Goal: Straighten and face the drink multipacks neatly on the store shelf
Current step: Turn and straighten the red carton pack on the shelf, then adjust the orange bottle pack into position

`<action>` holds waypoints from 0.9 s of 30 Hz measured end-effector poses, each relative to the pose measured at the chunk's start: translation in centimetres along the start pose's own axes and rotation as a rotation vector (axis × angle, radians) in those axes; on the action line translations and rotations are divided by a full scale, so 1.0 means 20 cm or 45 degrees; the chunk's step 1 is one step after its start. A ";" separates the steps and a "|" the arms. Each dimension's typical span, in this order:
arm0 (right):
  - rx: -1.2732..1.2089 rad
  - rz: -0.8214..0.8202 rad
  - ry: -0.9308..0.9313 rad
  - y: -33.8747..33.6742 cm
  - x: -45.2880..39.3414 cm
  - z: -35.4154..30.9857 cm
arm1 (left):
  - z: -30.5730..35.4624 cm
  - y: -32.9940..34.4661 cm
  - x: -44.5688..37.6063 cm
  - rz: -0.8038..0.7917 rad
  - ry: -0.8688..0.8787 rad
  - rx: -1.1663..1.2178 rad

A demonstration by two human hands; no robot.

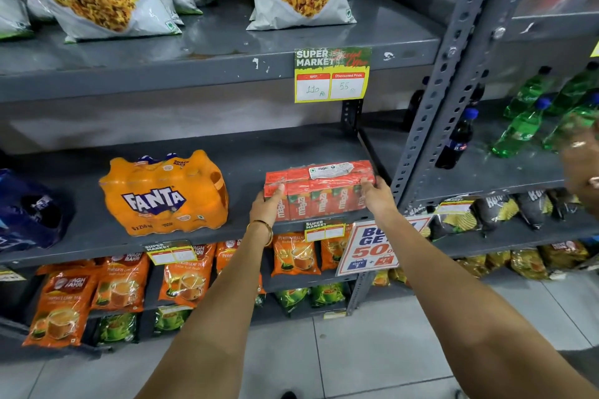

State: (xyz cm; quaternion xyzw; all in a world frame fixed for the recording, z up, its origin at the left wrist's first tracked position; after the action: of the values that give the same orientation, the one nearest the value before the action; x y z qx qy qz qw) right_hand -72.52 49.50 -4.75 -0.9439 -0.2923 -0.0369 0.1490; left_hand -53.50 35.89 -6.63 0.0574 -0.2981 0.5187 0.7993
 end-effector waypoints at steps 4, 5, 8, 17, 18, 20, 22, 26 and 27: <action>-0.016 -0.008 0.018 0.00 0.00 -0.01 | 0.00 0.00 0.00 0.008 0.006 -0.044; -0.015 -0.005 0.016 0.00 0.00 -0.01 | 0.00 0.00 0.00 0.002 0.005 -0.047; -0.021 -0.001 0.005 0.00 0.00 -0.01 | 0.01 0.00 0.02 -0.020 -0.009 -0.045; 0.135 0.279 -0.050 0.05 0.08 0.00 | 0.06 -0.04 0.13 0.057 0.056 -0.138; 0.217 0.349 -0.155 0.07 0.11 -0.03 | 0.07 -0.06 0.16 0.098 0.087 -0.138; 0.330 0.417 -0.396 0.18 0.18 -0.08 | 0.04 -0.13 0.20 0.135 0.137 -0.129; 0.451 0.424 -0.524 0.32 0.27 -0.15 | -0.02 -0.24 0.22 0.091 0.150 -0.101; 0.394 0.364 -0.613 0.66 0.46 -0.26 | -0.17 -0.54 0.23 -0.012 0.104 -0.054; 0.333 0.326 -0.606 0.74 0.52 -0.29 | -0.19 -0.63 0.22 -0.034 0.117 -0.075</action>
State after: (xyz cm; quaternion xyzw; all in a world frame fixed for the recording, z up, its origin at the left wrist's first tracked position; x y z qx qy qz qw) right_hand -55.53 41.66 -1.51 -0.9280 -0.1999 0.2426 0.2000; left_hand -39.71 35.10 -4.72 0.0142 -0.2754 0.5012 0.8202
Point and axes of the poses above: each hand's wrist, its own x-axis away from the middle knuckle, its own y-axis out of the palm, z = x × y, the point moved 3 cm from there along -x, towards the middle knuckle, and after that the axes turned 11 degrees about -y, right-handed, at the moved point
